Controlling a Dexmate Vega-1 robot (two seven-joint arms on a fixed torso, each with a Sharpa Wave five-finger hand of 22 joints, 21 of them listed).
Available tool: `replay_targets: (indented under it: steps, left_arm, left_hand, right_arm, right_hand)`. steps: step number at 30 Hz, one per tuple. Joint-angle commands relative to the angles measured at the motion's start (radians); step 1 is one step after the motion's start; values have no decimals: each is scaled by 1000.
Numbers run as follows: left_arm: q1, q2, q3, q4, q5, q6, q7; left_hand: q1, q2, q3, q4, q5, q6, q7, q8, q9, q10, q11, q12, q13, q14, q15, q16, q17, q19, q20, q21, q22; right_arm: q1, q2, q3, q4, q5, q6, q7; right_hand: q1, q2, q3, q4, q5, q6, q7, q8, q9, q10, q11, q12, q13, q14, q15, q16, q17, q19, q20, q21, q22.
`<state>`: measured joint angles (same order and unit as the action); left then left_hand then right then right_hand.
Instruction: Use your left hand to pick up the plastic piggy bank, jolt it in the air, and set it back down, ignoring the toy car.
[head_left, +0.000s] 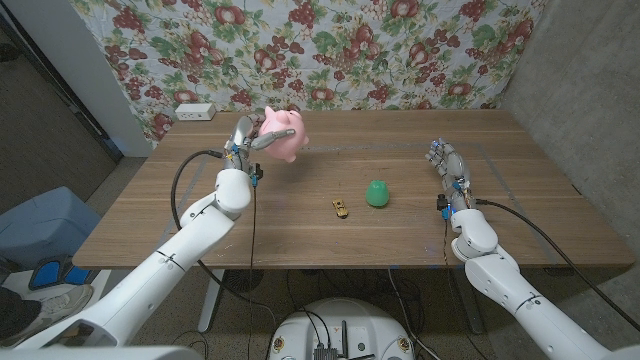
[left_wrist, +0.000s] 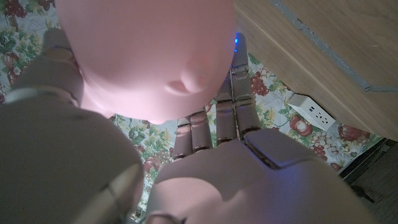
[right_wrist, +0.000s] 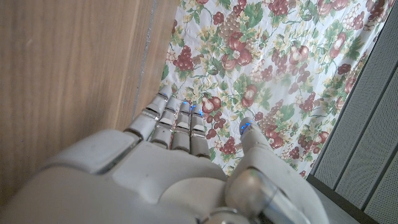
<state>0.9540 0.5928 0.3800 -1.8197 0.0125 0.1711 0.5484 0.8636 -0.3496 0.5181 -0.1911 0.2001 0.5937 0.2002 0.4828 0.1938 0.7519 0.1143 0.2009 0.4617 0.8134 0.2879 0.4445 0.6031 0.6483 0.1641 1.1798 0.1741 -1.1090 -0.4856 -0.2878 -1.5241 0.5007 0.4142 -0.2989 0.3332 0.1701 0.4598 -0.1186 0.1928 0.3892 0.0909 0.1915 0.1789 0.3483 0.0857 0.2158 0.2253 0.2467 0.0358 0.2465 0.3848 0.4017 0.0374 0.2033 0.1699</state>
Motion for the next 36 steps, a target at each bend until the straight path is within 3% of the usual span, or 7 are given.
replay_targets:
  steps: [1,16,36]
  left_arm:
    - [-14,20,17,-8,-7,50,-1]
    - [-55,45,63,-21,19,185,-28]
    - [-122,78,113,-6,-15,286,-121]
  left_hand:
    - [417,425,264,6,150,368,-185,2,214,247,-243,5,2,388,-522,6,2,37,-353,141,5]
    - [415,424,265,6,150,370,-184,-2,215,246,-245,4,0,389,-522,5,2,37,-352,142,5]
    - [414,425,268,5,151,372,-185,-7,217,246,-244,4,-1,390,-522,2,-1,33,-351,141,4]
  right_arm:
    - [1,4,-1,5,5,1,1]
    - [10,2,-4,17,10,0,14]
    - [26,8,-9,37,16,-3,20]
  right_hand:
    - [-8,0,5,2,8,3,-3,0,4,7,-3,-3,3,8,-1,1,2,7,-2,0,6]
    - [-8,0,6,2,8,4,-4,0,4,6,-3,-3,3,8,1,1,2,7,-1,-1,6]
    - [-9,1,6,3,8,3,-3,0,4,7,-2,-3,3,9,-1,1,2,7,-2,-1,6]
